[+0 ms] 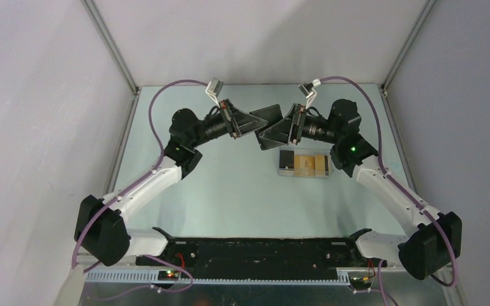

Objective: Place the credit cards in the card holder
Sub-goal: Close the card holder at the center of the board.

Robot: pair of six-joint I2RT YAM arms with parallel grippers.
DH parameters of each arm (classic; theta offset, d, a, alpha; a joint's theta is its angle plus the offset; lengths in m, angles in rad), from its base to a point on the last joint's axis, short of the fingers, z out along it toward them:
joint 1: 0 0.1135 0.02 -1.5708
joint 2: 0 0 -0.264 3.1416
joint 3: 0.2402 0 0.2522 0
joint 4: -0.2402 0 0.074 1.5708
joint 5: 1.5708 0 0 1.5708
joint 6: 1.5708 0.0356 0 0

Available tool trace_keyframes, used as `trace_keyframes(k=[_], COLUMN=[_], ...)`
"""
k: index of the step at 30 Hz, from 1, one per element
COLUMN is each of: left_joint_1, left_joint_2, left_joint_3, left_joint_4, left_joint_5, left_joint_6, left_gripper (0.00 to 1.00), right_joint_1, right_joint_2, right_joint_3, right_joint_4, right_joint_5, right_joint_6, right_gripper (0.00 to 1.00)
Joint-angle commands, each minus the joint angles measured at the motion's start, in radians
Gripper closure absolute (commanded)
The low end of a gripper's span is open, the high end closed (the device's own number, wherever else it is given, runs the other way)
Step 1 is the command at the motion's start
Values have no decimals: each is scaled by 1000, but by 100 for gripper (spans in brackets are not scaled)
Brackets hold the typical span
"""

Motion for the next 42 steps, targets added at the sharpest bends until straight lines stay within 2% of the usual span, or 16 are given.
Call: trace_keyframes(k=[1, 4, 9, 15, 18, 25, 28, 33, 35, 38, 40, 42], left_joint_1=[-6, 4, 63, 99, 100, 97, 88, 73, 66, 62, 61, 61], left_joint_2=[-41, -67, -142, -197, -194, -214, -211, -211, -216, -228, -237, -246], left_joint_3=[-11, -43, -133, -147, -139, -99, -84, -67, -60, -49, -44, -32], left_joint_4=[84, 84, 71, -71, -85, -86, -85, -85, -85, -86, -86, -86], left_joint_5=[-11, -18, -50, -26, 43, 164, 212, 273, 293, 312, 310, 307], left_joint_6=[2, 30, 70, 175, 182, 189, 191, 205, 214, 226, 229, 229], left_gripper=[100, 100, 100, 100, 100, 100, 100, 100, 100, 100, 100, 100], right_joint_1=[-15, -83, -211, -310, -300, -157, -124, -110, -109, -104, -89, -77], right_joint_2=[-16, -40, -58, -78, -54, 42, 77, 136, 169, 246, 258, 254], right_joint_3=[13, 13, 9, -68, -86, -89, -90, -114, -122, -123, -121, -121], right_joint_4=[25, -32, -81, 69, 152, 260, 403, 734, 910, 1278, 1329, 1332], right_joint_5=[-50, -71, -242, -356, -376, -436, -457, -487, -495, -486, -505, -529], right_joint_6=[-28, -45, -46, 74, 128, 181, 250, 515, 643, 924, 957, 942], right_gripper=[6, 1, 1, 1, 1, 3, 7, 15, 16, 22, 27, 28])
